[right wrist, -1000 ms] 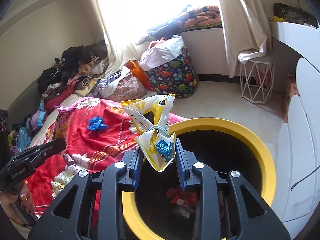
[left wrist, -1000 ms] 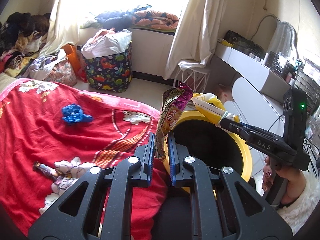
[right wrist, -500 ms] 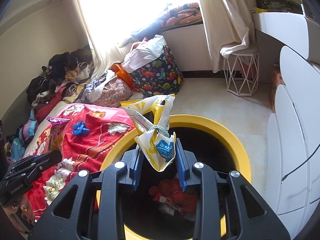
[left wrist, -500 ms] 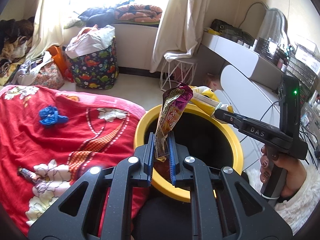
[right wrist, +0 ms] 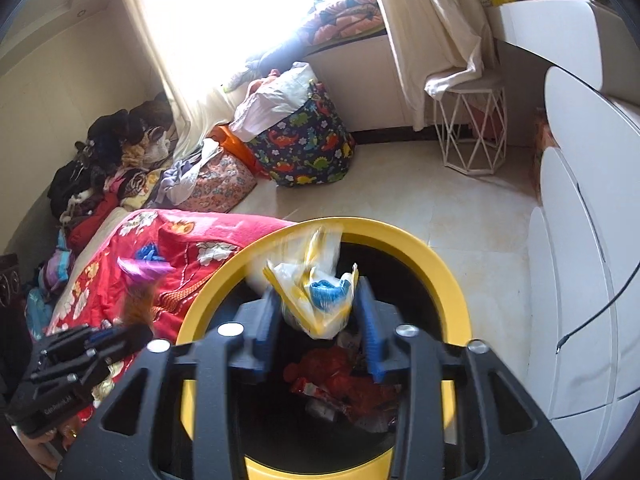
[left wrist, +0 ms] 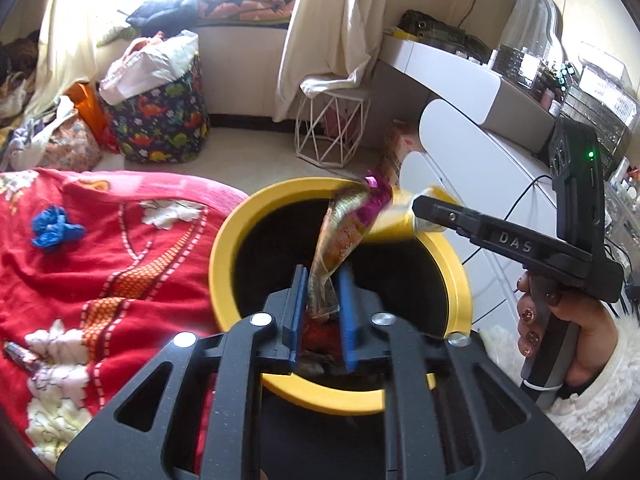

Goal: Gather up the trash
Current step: 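Open left tool over the bin while right tool releases the yellow wrapper, then move both open tools back toward the bedspread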

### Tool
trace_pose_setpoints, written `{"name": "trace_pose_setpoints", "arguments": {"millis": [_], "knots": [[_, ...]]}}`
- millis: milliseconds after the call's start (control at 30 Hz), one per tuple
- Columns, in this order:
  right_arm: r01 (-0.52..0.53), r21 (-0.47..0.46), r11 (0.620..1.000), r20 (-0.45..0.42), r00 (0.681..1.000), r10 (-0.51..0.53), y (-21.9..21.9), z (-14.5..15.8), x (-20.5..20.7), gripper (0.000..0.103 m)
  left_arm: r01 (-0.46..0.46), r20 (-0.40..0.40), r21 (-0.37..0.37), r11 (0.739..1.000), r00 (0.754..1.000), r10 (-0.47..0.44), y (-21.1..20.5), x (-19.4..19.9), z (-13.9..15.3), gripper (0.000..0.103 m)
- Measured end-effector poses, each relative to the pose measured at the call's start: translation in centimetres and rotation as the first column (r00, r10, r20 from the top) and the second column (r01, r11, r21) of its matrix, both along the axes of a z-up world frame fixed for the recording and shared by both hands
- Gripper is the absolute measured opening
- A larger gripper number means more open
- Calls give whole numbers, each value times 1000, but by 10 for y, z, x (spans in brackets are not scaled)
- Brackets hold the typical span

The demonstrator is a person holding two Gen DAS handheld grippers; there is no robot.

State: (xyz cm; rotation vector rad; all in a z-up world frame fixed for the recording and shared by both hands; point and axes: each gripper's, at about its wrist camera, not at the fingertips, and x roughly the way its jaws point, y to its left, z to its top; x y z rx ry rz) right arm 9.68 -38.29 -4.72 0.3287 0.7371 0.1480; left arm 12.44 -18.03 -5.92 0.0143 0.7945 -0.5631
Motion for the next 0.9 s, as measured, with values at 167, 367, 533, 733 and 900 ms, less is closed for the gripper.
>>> {"name": "trace_pose_setpoints", "arguments": {"millis": [167,367,533,733,900], "knots": [[52,37,998,2,999,-52,-11,0,-1,66,-52,-2,-37,998,999,52,6,4,-1,80],[43,31,999,33,998,-44,-7,8,-3,71,-144,43,-22,989,989,145,25,1,9,92],[-19,21,1000,60,998,18,16,18,0,73,-237,83,-10,971,968,238,50,-1,18,92],[-104,-3,995,79,991,104,49,27,7,74,-339,120,-22,940,933,340,87,-1,29,92],[-173,-29,984,82,981,175,82,33,18,74,-411,125,-47,911,902,413,120,-1,31,92]]}}
